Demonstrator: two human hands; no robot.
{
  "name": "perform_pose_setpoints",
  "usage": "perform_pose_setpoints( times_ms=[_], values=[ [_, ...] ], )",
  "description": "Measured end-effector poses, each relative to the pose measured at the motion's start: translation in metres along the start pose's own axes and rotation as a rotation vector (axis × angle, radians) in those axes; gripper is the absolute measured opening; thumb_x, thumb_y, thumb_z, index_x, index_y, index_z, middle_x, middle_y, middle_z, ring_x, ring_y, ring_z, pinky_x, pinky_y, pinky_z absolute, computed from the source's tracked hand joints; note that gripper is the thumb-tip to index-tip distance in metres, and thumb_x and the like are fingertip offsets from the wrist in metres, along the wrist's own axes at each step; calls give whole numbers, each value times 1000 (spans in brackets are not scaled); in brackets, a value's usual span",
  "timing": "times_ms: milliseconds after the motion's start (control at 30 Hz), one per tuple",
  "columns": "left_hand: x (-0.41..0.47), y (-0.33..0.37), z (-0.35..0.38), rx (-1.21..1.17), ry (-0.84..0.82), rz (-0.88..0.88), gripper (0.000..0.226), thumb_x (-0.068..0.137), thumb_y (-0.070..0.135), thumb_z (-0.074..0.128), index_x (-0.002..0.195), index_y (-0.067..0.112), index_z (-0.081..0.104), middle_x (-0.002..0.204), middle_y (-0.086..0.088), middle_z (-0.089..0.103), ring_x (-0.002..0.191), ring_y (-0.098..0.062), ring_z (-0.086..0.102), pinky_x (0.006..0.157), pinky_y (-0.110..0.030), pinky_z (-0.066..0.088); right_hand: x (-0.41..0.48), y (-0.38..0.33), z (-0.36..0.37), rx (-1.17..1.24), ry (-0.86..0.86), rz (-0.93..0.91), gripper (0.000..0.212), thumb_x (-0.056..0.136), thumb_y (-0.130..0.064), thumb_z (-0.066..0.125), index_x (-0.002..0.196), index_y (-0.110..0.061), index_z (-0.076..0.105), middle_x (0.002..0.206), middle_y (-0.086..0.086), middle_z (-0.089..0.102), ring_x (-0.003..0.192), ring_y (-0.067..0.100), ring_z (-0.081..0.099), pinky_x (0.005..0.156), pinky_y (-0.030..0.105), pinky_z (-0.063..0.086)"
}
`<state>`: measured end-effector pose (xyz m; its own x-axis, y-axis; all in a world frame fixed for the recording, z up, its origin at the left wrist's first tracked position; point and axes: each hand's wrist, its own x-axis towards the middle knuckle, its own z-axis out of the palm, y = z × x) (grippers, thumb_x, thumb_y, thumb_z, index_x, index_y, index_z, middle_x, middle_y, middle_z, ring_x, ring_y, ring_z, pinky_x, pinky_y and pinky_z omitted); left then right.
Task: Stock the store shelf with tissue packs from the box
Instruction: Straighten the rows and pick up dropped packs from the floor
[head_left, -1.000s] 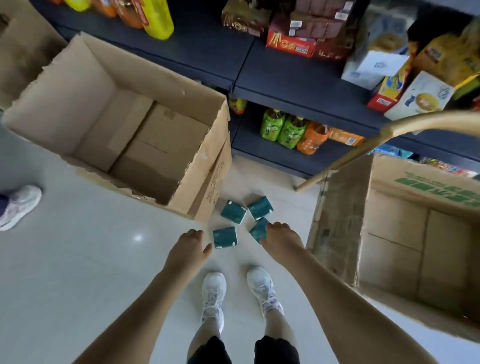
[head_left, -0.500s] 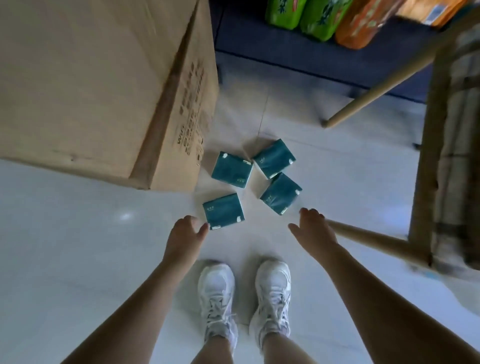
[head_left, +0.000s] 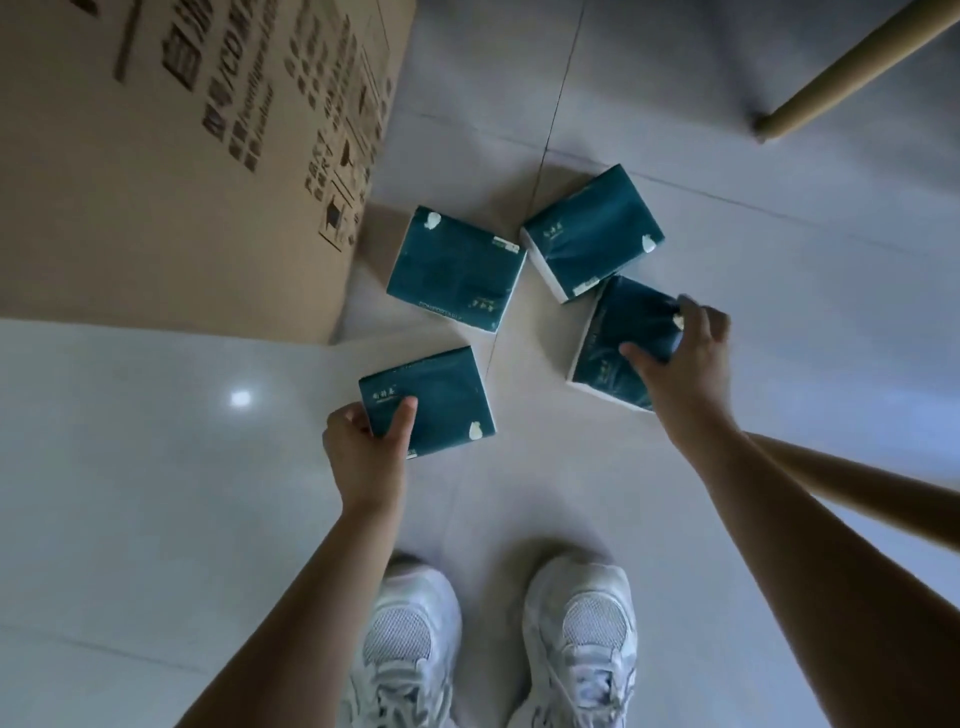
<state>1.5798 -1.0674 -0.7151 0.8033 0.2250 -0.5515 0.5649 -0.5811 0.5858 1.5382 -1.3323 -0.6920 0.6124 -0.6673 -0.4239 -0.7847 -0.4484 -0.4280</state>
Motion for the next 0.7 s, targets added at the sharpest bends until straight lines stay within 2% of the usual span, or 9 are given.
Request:
perform_pose_setpoints(
  times_ms=[33,133,267,367,467,533,567,633,700],
  values=[
    [1,-3,3,-8,3,8,38,75,37,74,83,1,65,76,-7,67,65,-13,63,46,-6,39,4,2,1,-6,10,-9,76,82,-27,72,145,-12,32,138,11,33,128,26,34,108,33,30],
    [3,-6,10,-62,9,15,42,61,50,75,79,12,65,74,-1,70,69,-14,66,57,-21,49,14,9,5,11,11,-5,88,76,-33,77,147,-15,28,142,8,28,130,25,31,110,33,28],
    [4,1,12,-54,-38,34,28,67,37,78,72,16,61,69,-1,65,58,-6,57,48,-9,40,22,14,4,84,-46,38,90,73,-34,78,146,-18,30,144,4,33,131,25,34,110,37,31],
    [6,7,9,-53,-97,43,28,68,40,74,70,14,63,62,1,62,57,-11,56,46,-11,39,22,13,2,68,-52,88,88,70,-37,80,144,-20,34,136,7,36,127,26,37,106,36,33],
    [10,9,4,-115,-107,52,36,69,39,76,78,6,65,68,-6,63,62,-14,56,48,-11,41,18,11,1,58,-64,168,79,66,-40,82,132,-16,46,122,6,37,121,27,38,101,37,38],
    [8,13,-3,-182,-145,30,45,67,42,75,89,5,62,80,-8,64,69,-14,60,55,-15,45,13,10,0,89,-75,218,69,64,-39,83,118,-11,52,112,3,36,108,24,45,89,35,44],
    [6,16,-8,-227,-159,-5,41,70,38,78,91,9,59,83,-6,64,73,-13,61,58,-19,47,9,9,0,93,-84,235,65,63,-38,84,113,-9,53,110,3,38,99,22,47,79,32,45],
    [-3,26,-19,-272,-148,-67,29,78,26,76,90,17,50,84,1,60,74,-10,59,61,-23,48,-2,6,-5,75,-114,251,62,62,-39,84,105,-4,56,102,6,51,84,20,49,57,25,37],
    [-16,39,-35,-282,-154,-87,30,81,22,72,96,15,48,84,4,58,75,-7,58,61,-22,48,-19,-3,-15,76,-143,281,58,63,-42,82,100,-3,58,85,4,56,75,21,50,48,25,29]
  ],
)
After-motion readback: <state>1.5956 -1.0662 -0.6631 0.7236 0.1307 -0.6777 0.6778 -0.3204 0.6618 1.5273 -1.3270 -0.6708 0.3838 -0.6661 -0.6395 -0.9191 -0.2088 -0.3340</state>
